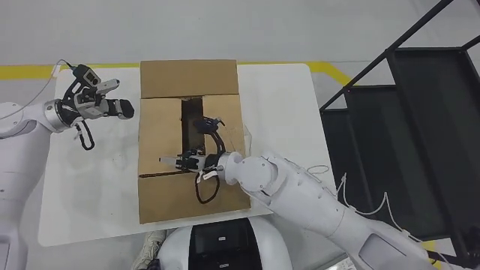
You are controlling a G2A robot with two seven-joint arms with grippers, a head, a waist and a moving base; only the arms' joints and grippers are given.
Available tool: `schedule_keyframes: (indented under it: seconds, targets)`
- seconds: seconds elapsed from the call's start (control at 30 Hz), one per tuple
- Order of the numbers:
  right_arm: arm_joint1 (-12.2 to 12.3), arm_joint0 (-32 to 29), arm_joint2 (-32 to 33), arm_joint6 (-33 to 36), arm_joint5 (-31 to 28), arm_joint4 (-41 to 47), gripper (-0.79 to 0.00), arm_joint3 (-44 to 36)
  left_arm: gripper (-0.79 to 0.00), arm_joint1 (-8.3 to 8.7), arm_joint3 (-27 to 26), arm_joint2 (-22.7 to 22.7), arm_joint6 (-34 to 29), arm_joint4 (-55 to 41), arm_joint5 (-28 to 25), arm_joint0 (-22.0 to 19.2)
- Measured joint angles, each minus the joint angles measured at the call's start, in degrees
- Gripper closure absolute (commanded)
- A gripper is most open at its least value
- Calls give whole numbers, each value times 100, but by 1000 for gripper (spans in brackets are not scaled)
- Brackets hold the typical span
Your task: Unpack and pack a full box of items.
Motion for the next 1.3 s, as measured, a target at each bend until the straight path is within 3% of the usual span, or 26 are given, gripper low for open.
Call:
schedule_keyframes:
  seconds: [0.2, 0.53, 0.73, 0.87, 0.97, 1.1, 1.2, 1.3]
  targets:
    - [-206, 266, -115, 49, -544, 557, -785, 465, -785, 18, -86, -148, 39, -118, 95, 83]
    - [-516, 730, -394, -345, -1047, 362, -785, 164, -785, 118, -212, -871, -125, -1078, 184, 288]
    - [-1076, 1432, -1100, -669, -1116, 507, -785, 788, -785, 238, -553, -1462, -335, -1567, 301, 573]
    - [-1591, 1899, -1639, -844, -941, 516, -785, 1566, -785, 302, -792, -1730, -250, -1579, 423, 758]
    - [-1932, 2087, -1909, -947, -857, 489, -785, 2084, -785, 314, -859, -1729, -72, -1389, 553, 820]
    - [-2210, 2172, -2058, -988, -793, 337, -785, 2514, -785, 293, -782, -1533, 116, -993, 739, 783]
    - [-2260, 2099, -2033, -1029, -741, 170, -785, 2567, -785, 265, -555, -1323, 360, -523, 720, 680]
    - [-2159, 1894, -1902, -1039, -669, -35, -785, 2333, -785, 222, -237, -1136, 744, -127, 666, 563]
